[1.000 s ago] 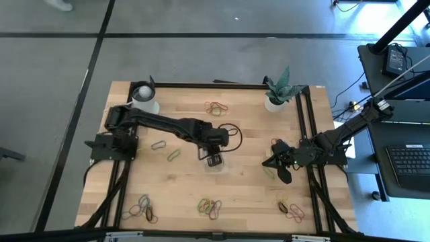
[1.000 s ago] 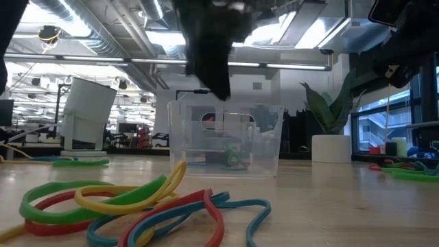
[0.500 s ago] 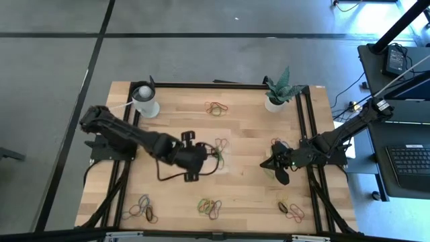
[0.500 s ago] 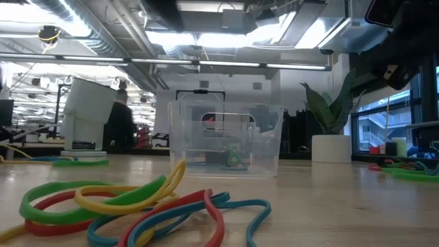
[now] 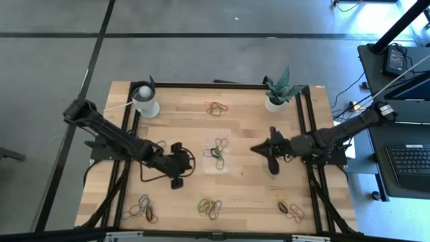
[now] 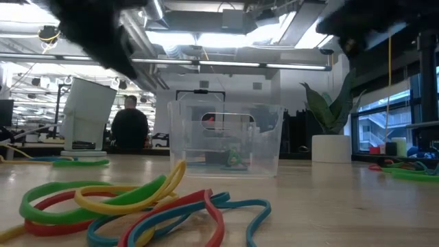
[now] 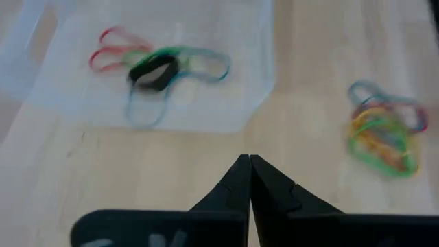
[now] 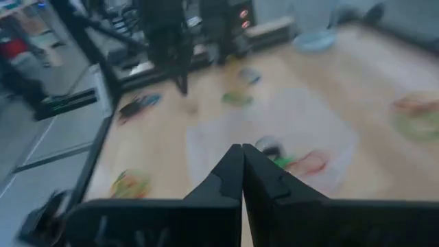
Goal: Pick and place rubber bands into bin
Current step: Put the red rubber band into the transparent bin
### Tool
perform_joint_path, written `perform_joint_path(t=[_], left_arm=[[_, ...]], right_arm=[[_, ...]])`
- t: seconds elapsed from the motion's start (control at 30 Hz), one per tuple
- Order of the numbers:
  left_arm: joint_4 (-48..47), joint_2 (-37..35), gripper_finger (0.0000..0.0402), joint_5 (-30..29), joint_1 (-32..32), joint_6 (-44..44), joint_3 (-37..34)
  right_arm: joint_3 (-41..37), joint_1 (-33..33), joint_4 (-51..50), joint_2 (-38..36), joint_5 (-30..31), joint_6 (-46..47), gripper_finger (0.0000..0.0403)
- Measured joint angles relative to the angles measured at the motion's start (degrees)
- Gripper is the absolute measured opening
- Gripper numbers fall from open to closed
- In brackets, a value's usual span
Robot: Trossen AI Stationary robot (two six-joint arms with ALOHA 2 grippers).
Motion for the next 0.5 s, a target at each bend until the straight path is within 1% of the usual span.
perform_joint_path(t=[0.1, 0.17, 0.3, 0.43, 0.5], left_arm=[[-0.1, -4.98, 0.0002, 0.13, 1.48, 1.41, -5.04], [0.45, -9.01, 0.0002, 1.1, 2.9, 3.35, -8.17], [2.73, -16.98, 0.0002, 4.09, 7.06, 9.32, -13.18], [3.36, -23.66, 0.0002, 7.23, 12.6, 16.08, -16.18], [3.42, -25.84, 0.0002, 9.09, 15.62, 19.65, -16.56]], right_arm=[[7.03, -4.36, -3.94, 3.81, -0.06, -4.48, 0.0003], [12.92, -7.72, -7.01, 7.73, -0.17, -6.74, 0.0005], [25.4, -15.31, -15.59, 16.92, -0.48, -7.37, 0.0008], [37.19, -22.67, -24.27, 26.87, -3.94, -7.15, 0.0009], [42.46, -26.13, -29.95, 31.61, -5.92, -7.1, 0.0009]])
